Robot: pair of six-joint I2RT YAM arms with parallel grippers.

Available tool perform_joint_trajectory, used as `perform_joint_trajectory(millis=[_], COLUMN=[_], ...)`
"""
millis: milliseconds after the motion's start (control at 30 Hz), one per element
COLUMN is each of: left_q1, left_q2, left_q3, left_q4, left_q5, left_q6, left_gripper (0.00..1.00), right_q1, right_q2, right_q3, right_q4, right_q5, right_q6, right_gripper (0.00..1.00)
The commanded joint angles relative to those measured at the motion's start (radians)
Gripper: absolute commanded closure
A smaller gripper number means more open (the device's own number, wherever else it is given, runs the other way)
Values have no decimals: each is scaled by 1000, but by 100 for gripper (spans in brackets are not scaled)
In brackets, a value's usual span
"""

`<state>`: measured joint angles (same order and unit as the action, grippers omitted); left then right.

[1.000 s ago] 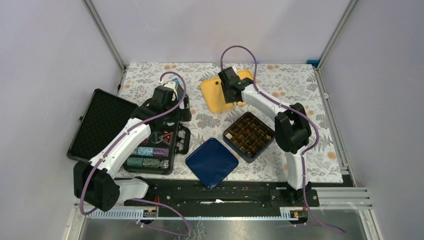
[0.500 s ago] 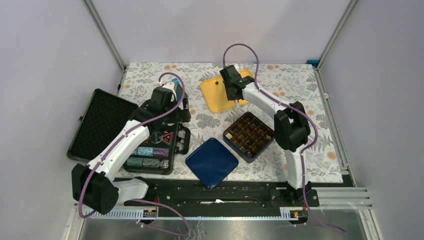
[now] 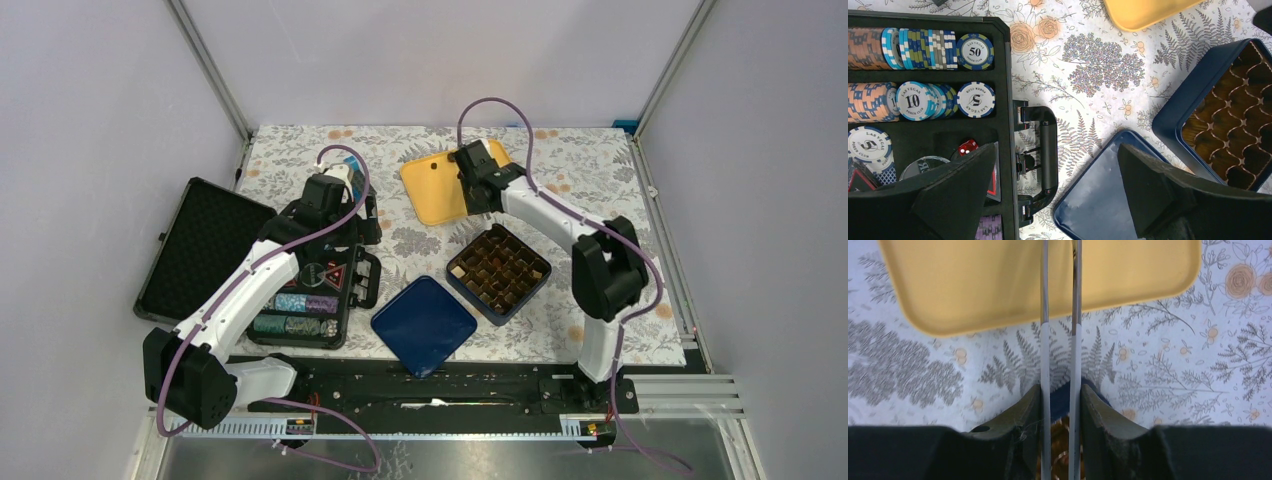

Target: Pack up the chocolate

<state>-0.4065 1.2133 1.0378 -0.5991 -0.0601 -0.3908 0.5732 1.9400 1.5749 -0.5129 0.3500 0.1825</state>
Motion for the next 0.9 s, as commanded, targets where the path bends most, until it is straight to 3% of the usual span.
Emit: perform_joint_trajectory(millis=[0,400,867], left_q1=[0,0,0], left_q2=[-13,39,70], left_q3=[18,47,89], left_q4=[12,24,13], left_q5=[2,40,-25], left_q6=[-9,-25,-8], left_gripper=[1,1,1], right_q1=[3,5,23], right_q2=[-168,-361,-677], right_q3=[-34,-99,-186], right_q4=[-13,-101,-402], right_q5=[-51,-111,-189], right_q6=[32,6,43], right_gripper=[84,83,83])
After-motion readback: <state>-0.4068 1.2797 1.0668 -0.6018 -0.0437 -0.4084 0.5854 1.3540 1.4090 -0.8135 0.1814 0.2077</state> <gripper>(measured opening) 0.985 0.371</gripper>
